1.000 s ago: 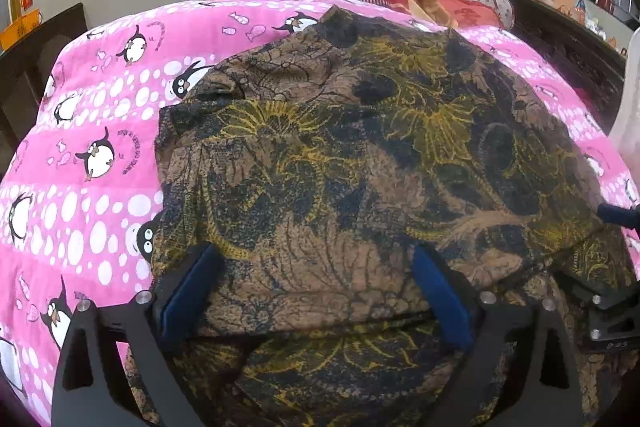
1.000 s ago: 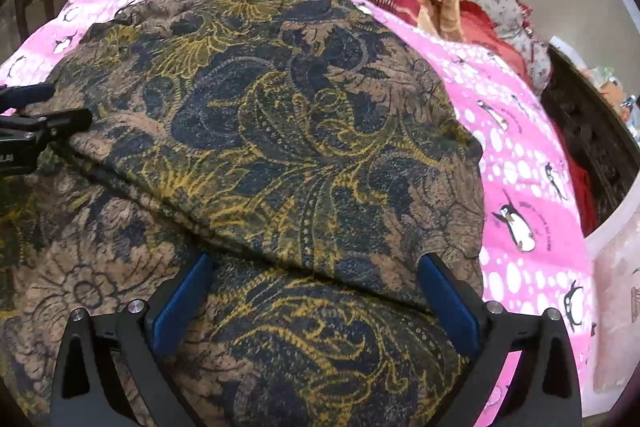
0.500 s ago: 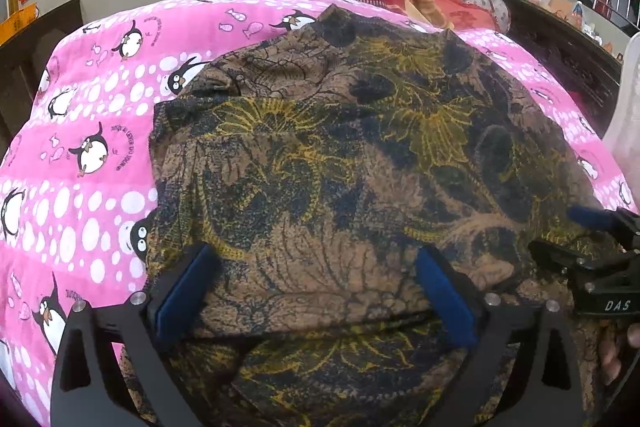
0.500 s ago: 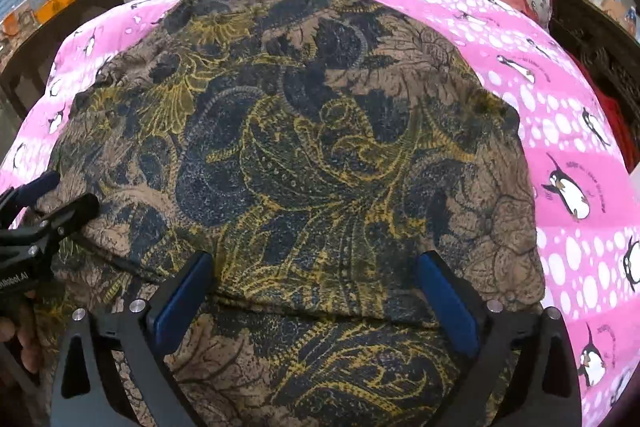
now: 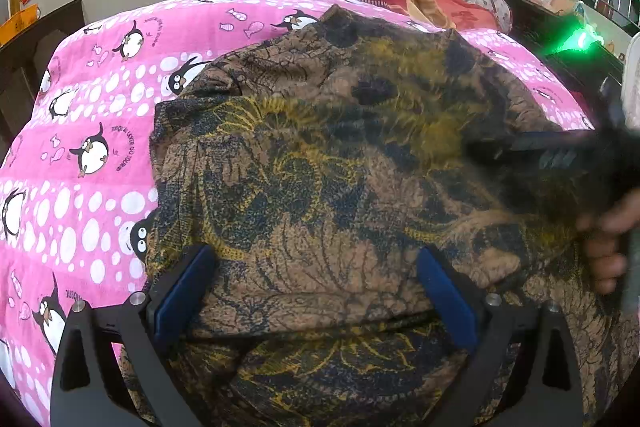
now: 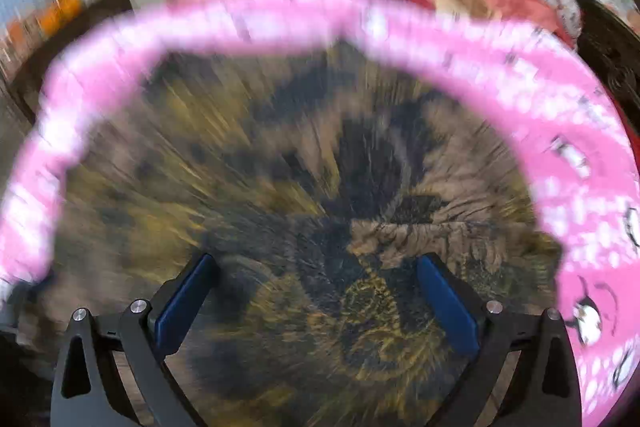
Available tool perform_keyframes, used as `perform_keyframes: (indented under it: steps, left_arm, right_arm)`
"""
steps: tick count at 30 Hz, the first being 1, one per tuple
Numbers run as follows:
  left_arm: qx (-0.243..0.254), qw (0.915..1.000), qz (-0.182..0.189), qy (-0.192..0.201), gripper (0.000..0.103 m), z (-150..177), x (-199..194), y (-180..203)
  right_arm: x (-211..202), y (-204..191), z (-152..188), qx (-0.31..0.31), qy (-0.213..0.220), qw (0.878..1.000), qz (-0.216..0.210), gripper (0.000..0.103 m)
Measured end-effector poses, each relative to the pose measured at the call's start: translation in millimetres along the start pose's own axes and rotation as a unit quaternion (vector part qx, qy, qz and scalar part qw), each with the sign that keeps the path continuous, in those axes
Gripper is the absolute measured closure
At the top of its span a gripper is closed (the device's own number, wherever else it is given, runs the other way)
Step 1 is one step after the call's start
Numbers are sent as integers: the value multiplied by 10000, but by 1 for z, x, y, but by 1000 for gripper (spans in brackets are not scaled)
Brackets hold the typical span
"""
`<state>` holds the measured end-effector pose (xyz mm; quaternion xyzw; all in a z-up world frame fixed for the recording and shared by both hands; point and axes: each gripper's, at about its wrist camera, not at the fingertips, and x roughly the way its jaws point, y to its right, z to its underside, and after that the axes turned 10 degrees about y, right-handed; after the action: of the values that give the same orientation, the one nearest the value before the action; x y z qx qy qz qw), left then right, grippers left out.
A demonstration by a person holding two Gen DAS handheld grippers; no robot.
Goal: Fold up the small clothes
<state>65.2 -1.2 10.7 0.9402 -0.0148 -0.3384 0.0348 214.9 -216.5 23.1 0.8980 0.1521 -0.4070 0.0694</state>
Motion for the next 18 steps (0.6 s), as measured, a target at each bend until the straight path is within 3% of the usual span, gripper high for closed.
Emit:
perform_keyframes:
  steps: [6, 9, 11, 12, 13, 14, 18]
  left_arm:
    - [-21, 10000, 3, 8, 3, 0, 0, -1]
    - [-31, 10000, 2, 5, 3, 0, 0, -1]
    - [-19, 10000, -20, 2, 2, 0, 0, 1]
    - [-18, 10000, -22, -4, 2, 0, 1, 1]
    - [-6, 10000, -32, -13, 2, 0, 1, 2]
    - [19, 10000, -59, -22, 2, 0, 1, 4]
    - [27, 10000, -69, -31, 2, 0, 2, 4]
  right_arm:
    - [-22, 0, -11, 28, 98, 9999, 2, 3]
    - [-45, -1, -7, 221, 645, 9974, 230, 3]
    - [-42, 7, 9, 455, 525, 9963, 511, 0]
    - [-27, 10, 21, 429, 220, 9975, 519, 0]
    - [-25, 11, 29, 373, 338, 9977, 460, 0]
    - [-29, 14, 27, 445, 449, 9972, 397, 0]
    - [-47, 12, 20, 367, 218, 9973, 598, 0]
